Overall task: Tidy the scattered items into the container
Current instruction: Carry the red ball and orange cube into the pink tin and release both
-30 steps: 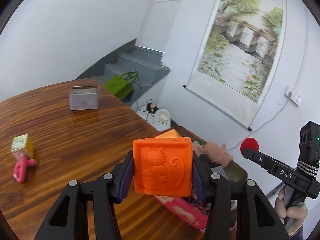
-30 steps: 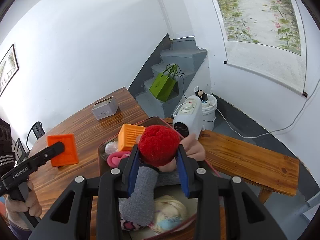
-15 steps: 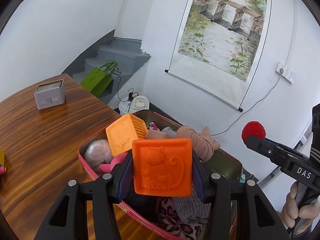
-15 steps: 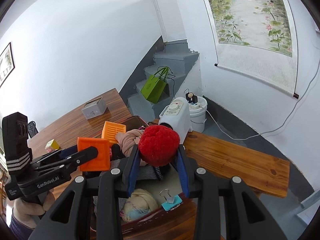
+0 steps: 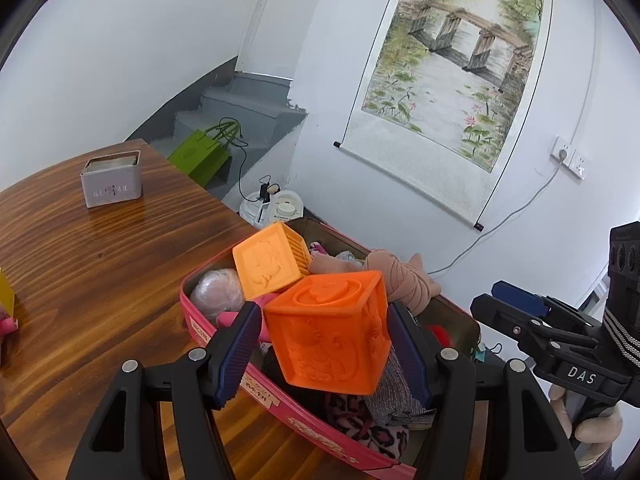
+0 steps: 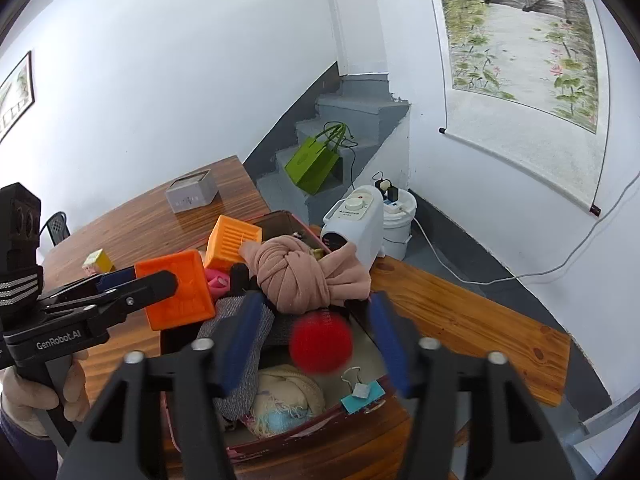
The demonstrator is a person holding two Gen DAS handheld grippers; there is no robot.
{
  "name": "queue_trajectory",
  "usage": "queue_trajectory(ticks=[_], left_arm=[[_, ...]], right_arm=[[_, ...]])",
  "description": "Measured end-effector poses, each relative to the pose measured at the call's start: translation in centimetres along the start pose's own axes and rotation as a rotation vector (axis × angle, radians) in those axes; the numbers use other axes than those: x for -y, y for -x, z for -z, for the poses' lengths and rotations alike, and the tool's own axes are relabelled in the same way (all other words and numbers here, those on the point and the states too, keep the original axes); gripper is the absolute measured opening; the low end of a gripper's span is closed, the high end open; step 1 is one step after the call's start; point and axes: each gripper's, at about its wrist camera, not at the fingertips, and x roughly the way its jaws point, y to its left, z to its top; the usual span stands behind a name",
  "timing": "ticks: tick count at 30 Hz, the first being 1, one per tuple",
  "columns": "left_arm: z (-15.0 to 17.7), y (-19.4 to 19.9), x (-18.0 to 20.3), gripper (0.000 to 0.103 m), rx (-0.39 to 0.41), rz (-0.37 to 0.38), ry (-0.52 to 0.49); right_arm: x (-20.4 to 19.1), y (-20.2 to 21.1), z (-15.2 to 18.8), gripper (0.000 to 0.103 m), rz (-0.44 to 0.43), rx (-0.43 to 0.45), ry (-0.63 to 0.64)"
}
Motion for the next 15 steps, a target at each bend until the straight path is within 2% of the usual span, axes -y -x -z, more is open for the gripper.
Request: queue_trajectory(ticks=[1, 9, 15], left_arm=[[0.0, 0.2, 0.0, 0.067, 0.003, -0.001, 0.002], [-0.1, 2.2, -1.3, 0.067, 0.038, -0.017, 0.028], [0.3, 3.9, -2.7, 0.067, 0.057, -0.043, 0.050]], right_arm=[[0.0, 0.2, 0.0, 0.074, 0.003, 0.008, -0.005], [-0.8, 0.4, -0.1, 0.074, 0.000, 0.014, -0.009], [-2.5, 0.0, -1.1, 0.074, -0.033, 0.028, 0.003]])
